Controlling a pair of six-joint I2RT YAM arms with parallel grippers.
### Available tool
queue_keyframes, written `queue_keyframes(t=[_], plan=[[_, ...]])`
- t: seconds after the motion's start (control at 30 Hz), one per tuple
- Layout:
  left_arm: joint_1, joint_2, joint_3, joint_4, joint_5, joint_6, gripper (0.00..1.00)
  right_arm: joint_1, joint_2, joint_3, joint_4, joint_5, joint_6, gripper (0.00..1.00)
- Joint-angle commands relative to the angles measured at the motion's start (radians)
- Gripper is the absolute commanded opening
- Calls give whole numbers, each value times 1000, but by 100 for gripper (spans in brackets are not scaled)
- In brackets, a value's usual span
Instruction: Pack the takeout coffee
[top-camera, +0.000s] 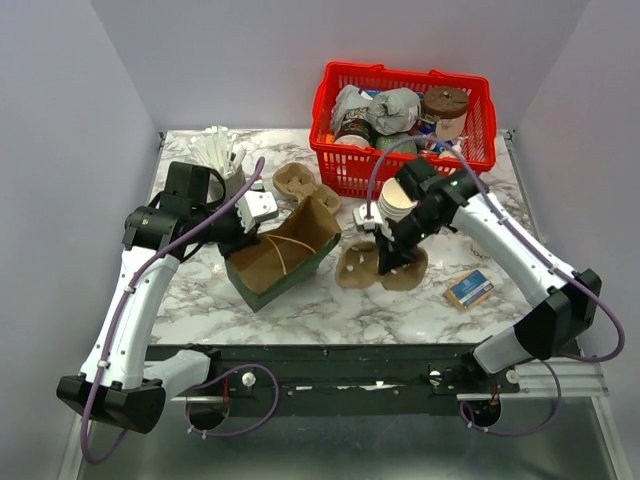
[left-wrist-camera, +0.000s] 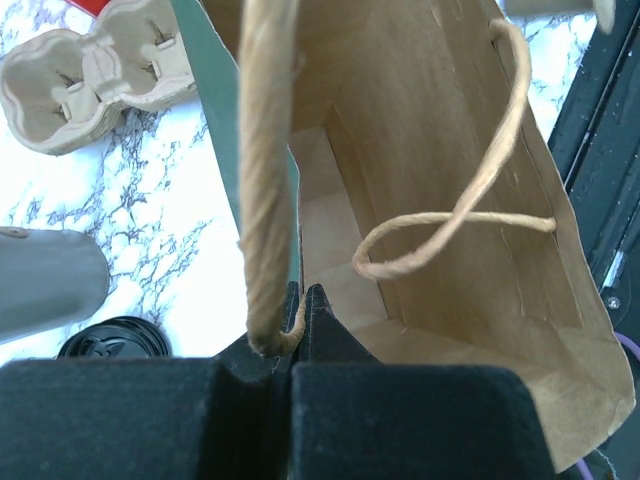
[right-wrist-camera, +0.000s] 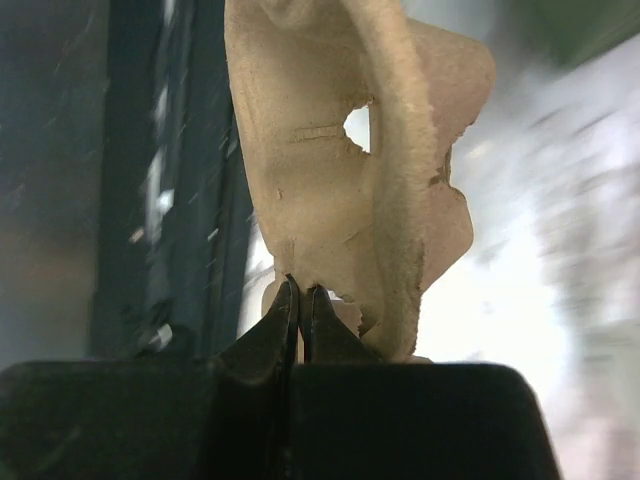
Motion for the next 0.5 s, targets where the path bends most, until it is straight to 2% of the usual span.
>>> queue_keyframes(t=[0.0, 0.03, 0.17, 0.23, 0.27, 0.33, 0.37, 0.4, 0.47], plan=[[-5, -27, 6, -46, 47, 31, 0, 5, -21, 265, -161, -193, 41, 1], [-5, -28, 9, -48, 52, 33, 0, 5, -5, 396, -171, -218, 50, 1], [-3, -23, 24, -52, 64, 41, 0, 8, 109, 705, -181, -348, 110, 1], [-3, -28, 29, -42, 79, 36, 0, 11, 155, 787, -131, -444, 114, 1], [-3, -30, 30, -34, 86, 31, 0, 13, 157, 779, -70, -468, 201, 1], [-5, -39, 29, -11, 93, 18, 0, 19, 109, 699, 218, -514, 332, 1], [-5, -42, 27, -6, 95, 10, 0, 25, 80, 618, 351, -518, 492, 1], [-5, -46, 24, 0, 93, 5, 0, 33, 50, 466, 624, -520, 566, 1], [-5, -51, 19, 12, 89, -16, 0, 62, -35, 320, 867, -520, 727, 1]])
